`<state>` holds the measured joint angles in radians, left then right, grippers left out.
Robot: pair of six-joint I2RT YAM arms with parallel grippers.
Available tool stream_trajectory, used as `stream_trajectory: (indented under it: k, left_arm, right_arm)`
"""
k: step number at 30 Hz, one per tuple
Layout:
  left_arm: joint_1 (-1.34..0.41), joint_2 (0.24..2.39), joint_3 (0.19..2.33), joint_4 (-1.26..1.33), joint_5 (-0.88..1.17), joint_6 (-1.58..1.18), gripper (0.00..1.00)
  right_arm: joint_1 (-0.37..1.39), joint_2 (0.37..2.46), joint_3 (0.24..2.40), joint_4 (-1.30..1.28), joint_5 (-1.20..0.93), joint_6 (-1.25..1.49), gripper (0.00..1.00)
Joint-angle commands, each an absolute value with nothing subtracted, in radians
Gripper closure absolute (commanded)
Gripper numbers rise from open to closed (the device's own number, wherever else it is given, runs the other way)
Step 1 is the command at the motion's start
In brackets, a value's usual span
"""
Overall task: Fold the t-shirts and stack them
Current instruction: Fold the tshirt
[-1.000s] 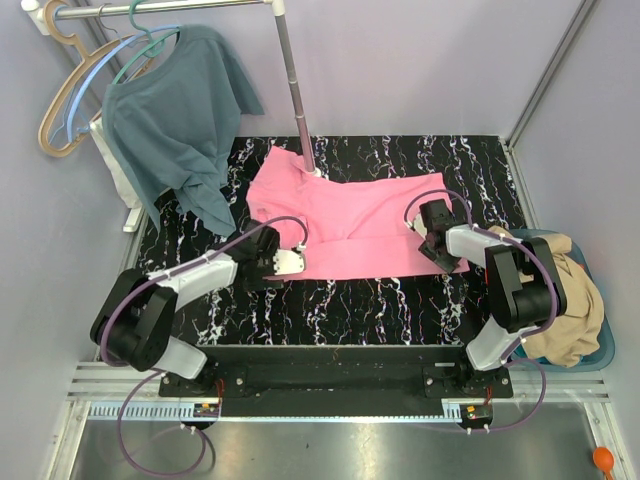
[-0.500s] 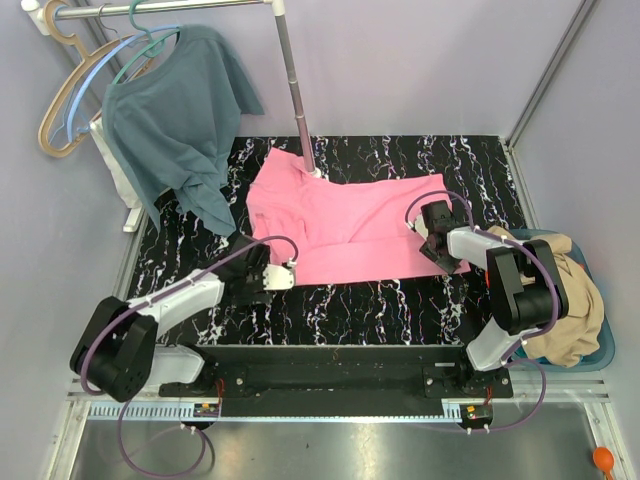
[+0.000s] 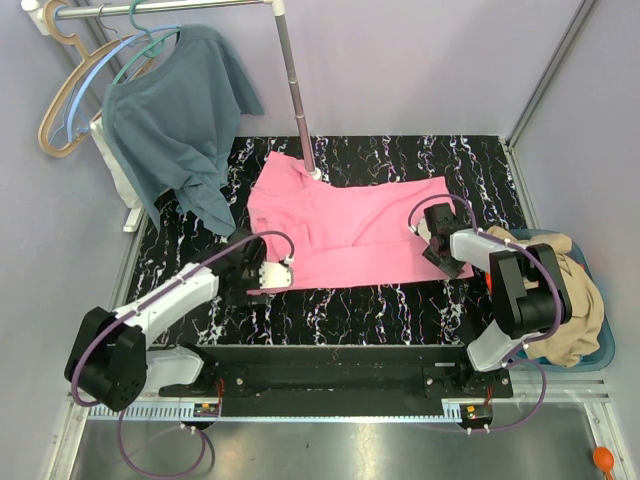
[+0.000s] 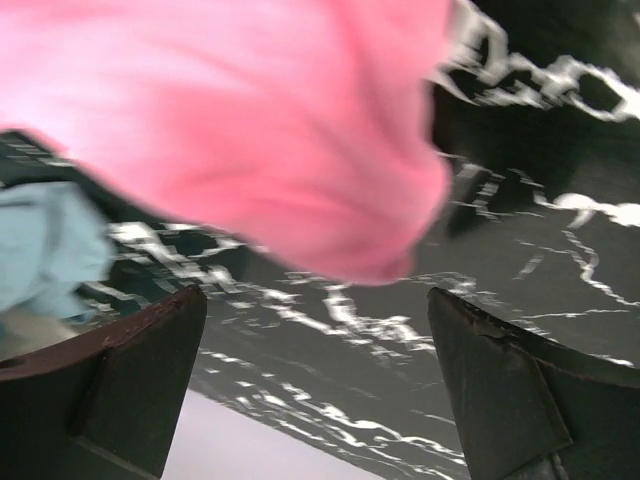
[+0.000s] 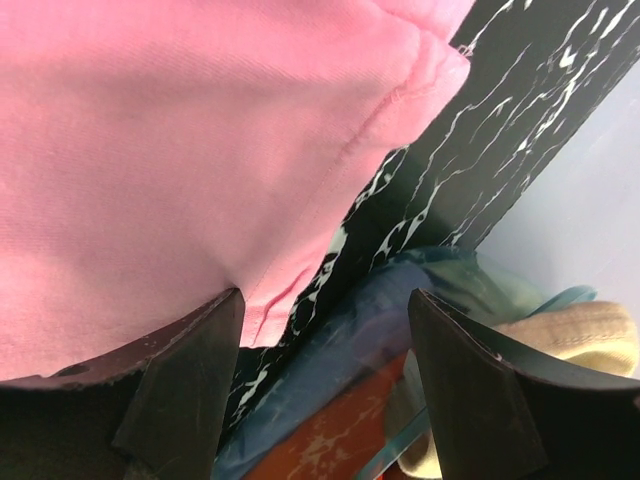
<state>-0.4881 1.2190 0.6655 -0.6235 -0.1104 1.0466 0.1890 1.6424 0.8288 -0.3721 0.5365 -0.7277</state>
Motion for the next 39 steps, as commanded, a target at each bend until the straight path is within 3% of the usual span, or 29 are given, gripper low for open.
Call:
stream_trajectory:
  k: [1, 10, 11, 12, 14, 26, 39]
  left_arm:
    - [-0.486, 1.198, 0.787, -0.635, -0.071, 1.025, 0.01]
    - [-0.485, 1.288, 0.937, -0.623, 0.034, 0.965, 0.01]
    - [-0.486, 1.301, 0.94, -0.612, 0.04, 0.962, 0.01]
    - [-0.485, 1.314, 0.945, -0.606, 0.047, 0.956, 0.01]
    - [-0.485, 1.348, 0.943, -0.578, 0.055, 0.951, 0.01]
    - [-0.486, 1.457, 0.92, -0.485, 0.049, 0.94, 0.01]
    - [-0.485, 1.583, 0.971, -0.405, 0.04, 0.916, 0.01]
  right_arm:
    - [0.178, 1.615, 0.804, -0.498, 0.469, -0.693, 0.22]
    - [0.178, 1.575, 0.88, -0.561, 0.417, -0.649, 0.18]
    - [0.178, 1.569, 0.885, -0.564, 0.414, -0.646, 0.16]
    - [0.178, 1.565, 0.89, -0.566, 0.401, -0.643, 0.05]
    - [0.178, 1.549, 0.894, -0.566, 0.387, -0.641, 0.0]
    - [0.178, 1.514, 0.931, -0.566, 0.397, -0.649, 0.0]
    - [0.181, 1.623, 1.0, -0.514, 0.327, -0.627, 0.0]
